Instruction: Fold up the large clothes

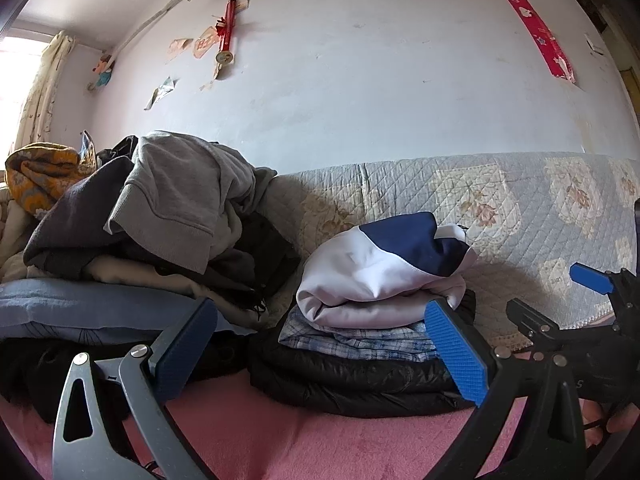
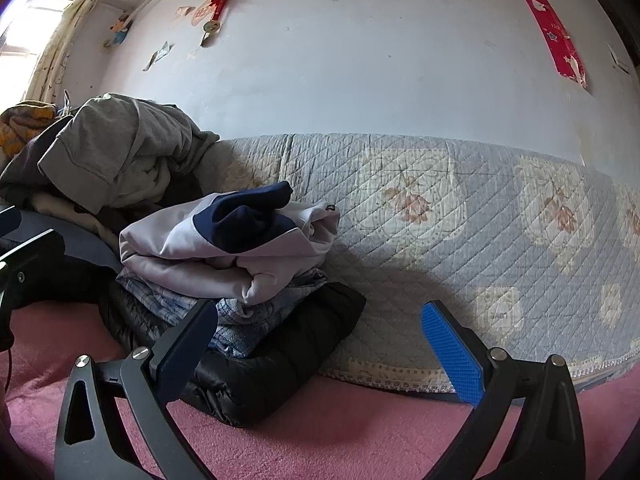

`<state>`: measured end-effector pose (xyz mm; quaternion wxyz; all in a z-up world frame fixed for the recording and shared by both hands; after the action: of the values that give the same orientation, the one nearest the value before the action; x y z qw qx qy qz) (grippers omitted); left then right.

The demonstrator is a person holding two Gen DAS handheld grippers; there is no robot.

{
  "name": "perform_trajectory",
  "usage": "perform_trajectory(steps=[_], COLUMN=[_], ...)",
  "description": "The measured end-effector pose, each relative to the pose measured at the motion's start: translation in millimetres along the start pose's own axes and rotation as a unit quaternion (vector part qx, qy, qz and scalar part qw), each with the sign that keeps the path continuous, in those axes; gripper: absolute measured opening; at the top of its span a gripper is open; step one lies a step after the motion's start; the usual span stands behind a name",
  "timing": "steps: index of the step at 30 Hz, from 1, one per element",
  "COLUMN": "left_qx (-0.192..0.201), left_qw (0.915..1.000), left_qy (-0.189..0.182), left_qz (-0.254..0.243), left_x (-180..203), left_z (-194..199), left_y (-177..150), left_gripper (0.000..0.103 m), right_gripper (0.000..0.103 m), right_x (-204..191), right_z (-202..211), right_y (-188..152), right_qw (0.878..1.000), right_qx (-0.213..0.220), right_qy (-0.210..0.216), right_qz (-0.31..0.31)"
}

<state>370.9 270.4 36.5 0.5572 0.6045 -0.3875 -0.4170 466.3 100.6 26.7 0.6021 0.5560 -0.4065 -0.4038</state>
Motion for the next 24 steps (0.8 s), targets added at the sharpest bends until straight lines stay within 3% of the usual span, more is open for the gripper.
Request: perform_trajectory(steps=[7, 16, 24], left_qx=[0.007, 0.013, -0.004], left_qw=[0.9999, 0.9998, 0.9998], left_qy=[-0.016, -0.010, -0.016], left_qz=[0.000, -0.011, -0.014], left_x=[1.3, 5.4, 7.1], left_z=[2.5, 6.5, -0.5], left_y=[0.6, 1.1, -0.3], left_gripper=[0.103, 0.103, 0.103], right_gripper=[0.103, 0.103, 0.103], right_x=[-2.8, -5.3, -4.8], right_z=[-0.5, -0.2, -2.5], right_y=[0.1, -0.4, -0.5], right_qw=[1.000, 1.000, 1.000], right_qx=[-0.003, -0.005, -0.006], right_qy=[0.001, 0.004, 0.005], right_qz=[0.008, 0.009, 0.012])
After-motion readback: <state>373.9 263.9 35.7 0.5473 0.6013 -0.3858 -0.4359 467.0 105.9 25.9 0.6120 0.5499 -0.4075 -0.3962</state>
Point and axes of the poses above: each gripper's, at about its wrist camera, not at the fingertips, and z roughly against the way its jaws point, x to its right, y to its top, the point moved 2 cm from there along -z, roughly the way its jaws point, and after that the axes turned 3 degrees about y, right-handed, at the moved point
